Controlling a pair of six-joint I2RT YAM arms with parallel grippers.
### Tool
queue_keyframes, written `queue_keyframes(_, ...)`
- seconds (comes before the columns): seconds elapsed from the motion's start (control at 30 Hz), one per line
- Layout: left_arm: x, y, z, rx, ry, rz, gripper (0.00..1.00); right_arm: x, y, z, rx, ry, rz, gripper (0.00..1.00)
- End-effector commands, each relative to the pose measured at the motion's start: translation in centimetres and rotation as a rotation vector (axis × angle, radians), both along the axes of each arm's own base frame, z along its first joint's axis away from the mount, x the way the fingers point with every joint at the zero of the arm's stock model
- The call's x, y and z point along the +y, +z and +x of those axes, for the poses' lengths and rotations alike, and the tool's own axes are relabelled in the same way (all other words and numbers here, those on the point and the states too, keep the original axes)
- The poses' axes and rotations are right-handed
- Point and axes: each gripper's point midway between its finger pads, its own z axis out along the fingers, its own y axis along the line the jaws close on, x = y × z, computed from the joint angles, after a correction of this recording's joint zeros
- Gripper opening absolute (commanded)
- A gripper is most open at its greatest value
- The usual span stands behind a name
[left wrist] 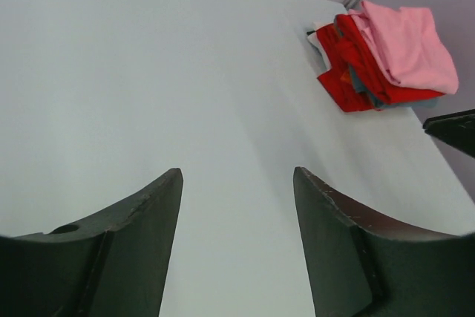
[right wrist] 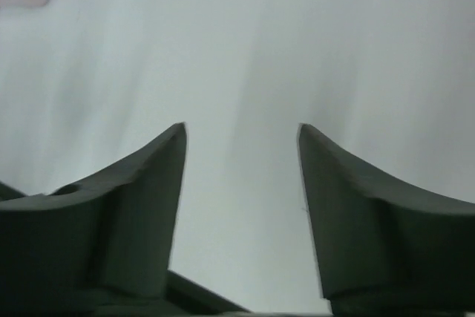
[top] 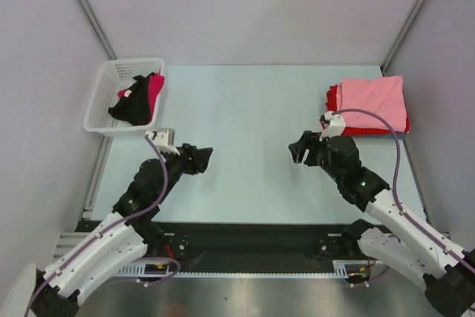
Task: Fold and stack the t-shirts
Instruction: Reset both grippers
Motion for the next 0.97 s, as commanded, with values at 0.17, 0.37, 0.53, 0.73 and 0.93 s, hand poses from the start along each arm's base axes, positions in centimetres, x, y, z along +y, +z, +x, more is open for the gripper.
queue_keyframes(0.17,3.5,-6.9,-3.0,0.054,0.016,0.162,1.0,-4.0,-5.8,-3.6,0.028,-0.109,-0.104,1.0)
queue_keyframes(0.37,3.8,-7.9,-3.0,0.056,0.041,0.138,1.0,-2.3,-9.3,-4.8,0.099,-0.068,-0.168,1.0)
queue_keyframes(0.53,4.4,-8.2,-2.7,0.077,0.086,0.136,1.0,-2.2,-8.8,-5.1,0.044,-0.062,-0.132,1.0)
queue_keyframes(0.73,4.5,-8.5,-2.6,0.088,0.094,0.146,1.0,-2.7,-8.3,-5.1,0.018,-0.08,-0.122,1.0)
queue_keyframes(0.93,4.2,-8.7,-2.4,0.092,0.084,0.148,1.0,-1.7,-8.0,-5.3,-0.004,-0.02,-0.103,1.0)
